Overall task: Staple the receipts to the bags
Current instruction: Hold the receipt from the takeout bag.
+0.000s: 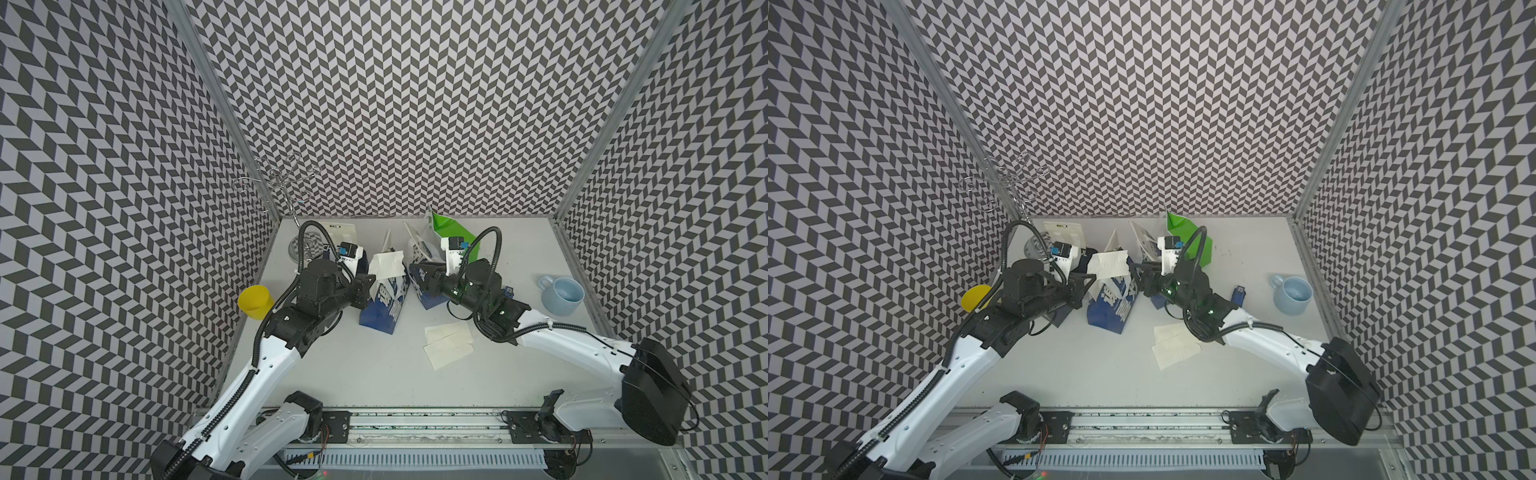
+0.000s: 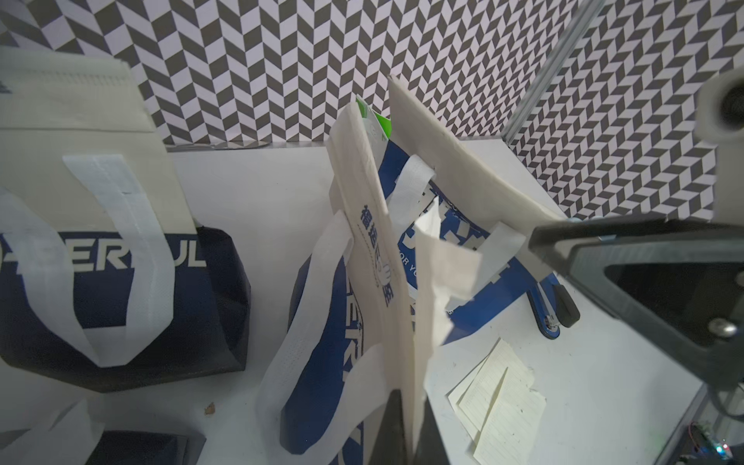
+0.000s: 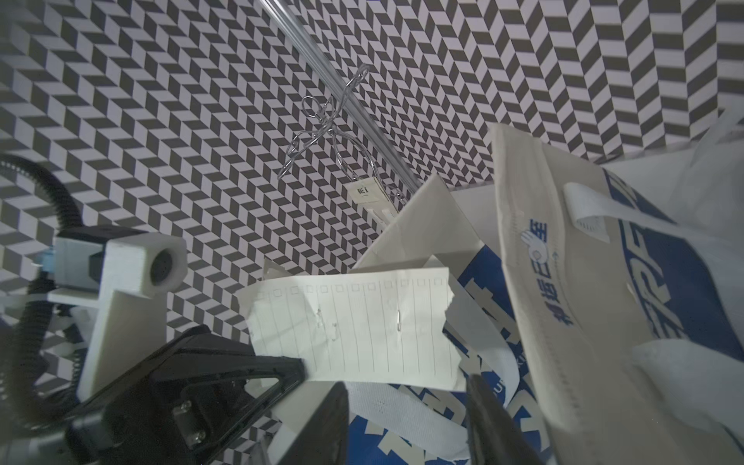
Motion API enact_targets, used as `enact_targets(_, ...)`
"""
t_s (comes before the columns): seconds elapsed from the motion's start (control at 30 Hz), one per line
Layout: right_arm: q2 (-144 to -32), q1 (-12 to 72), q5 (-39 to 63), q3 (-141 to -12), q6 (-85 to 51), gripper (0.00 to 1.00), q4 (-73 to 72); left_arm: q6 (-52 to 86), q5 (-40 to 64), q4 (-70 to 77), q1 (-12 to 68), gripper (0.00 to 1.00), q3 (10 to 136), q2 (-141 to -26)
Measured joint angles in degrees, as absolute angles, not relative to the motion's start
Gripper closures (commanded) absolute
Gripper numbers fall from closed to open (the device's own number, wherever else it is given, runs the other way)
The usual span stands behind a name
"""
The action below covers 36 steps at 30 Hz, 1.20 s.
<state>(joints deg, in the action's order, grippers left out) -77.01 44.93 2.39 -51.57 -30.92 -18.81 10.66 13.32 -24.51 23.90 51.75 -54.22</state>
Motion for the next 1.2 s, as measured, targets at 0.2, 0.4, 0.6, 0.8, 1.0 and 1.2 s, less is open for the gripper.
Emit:
enact_targets(0.2, -73.6, 44.9, 5.7, -51.7, -15.6, 0.43, -19.0, 5.1, 14.7, -27.5, 23.9, 1.0, 53.6, -55.5)
enact_targets(0.4, -75.2, 44.9, 15.1, -53.2, -3.4, 0.42, -14.7, 3.0, 16.5, -31.7, 23.9, 1.0, 56.8, -57.8)
enact_targets(0.6, -75.9, 44.9, 17.7, -53.5, 5.3, 0.41, -12.2, 2.2, 17.3, -35.6, 24.1, 1.0, 59.2, -59.2)
enact_targets(0.8, -76.3, 44.9, 17.6, -53.7, 11.6, 0.41, -11.7, 1.5, 15.9, -39.1, 26.1, 1.0, 60.7, -59.3)
enact_targets(1.0, -78.9, 44.9, 20.5, -56.4, 15.1, 0.42, -10.7, 1.0, 14.9, -41.5, 27.6, 1.0, 61.8, -59.4)
enact_targets(1.2, -82.7, 44.9, 25.2, -58.8, 15.4, 0.63, -10.6, 0.7, 13.3, -43.5, 27.9, 1.0, 62.7, -59.0)
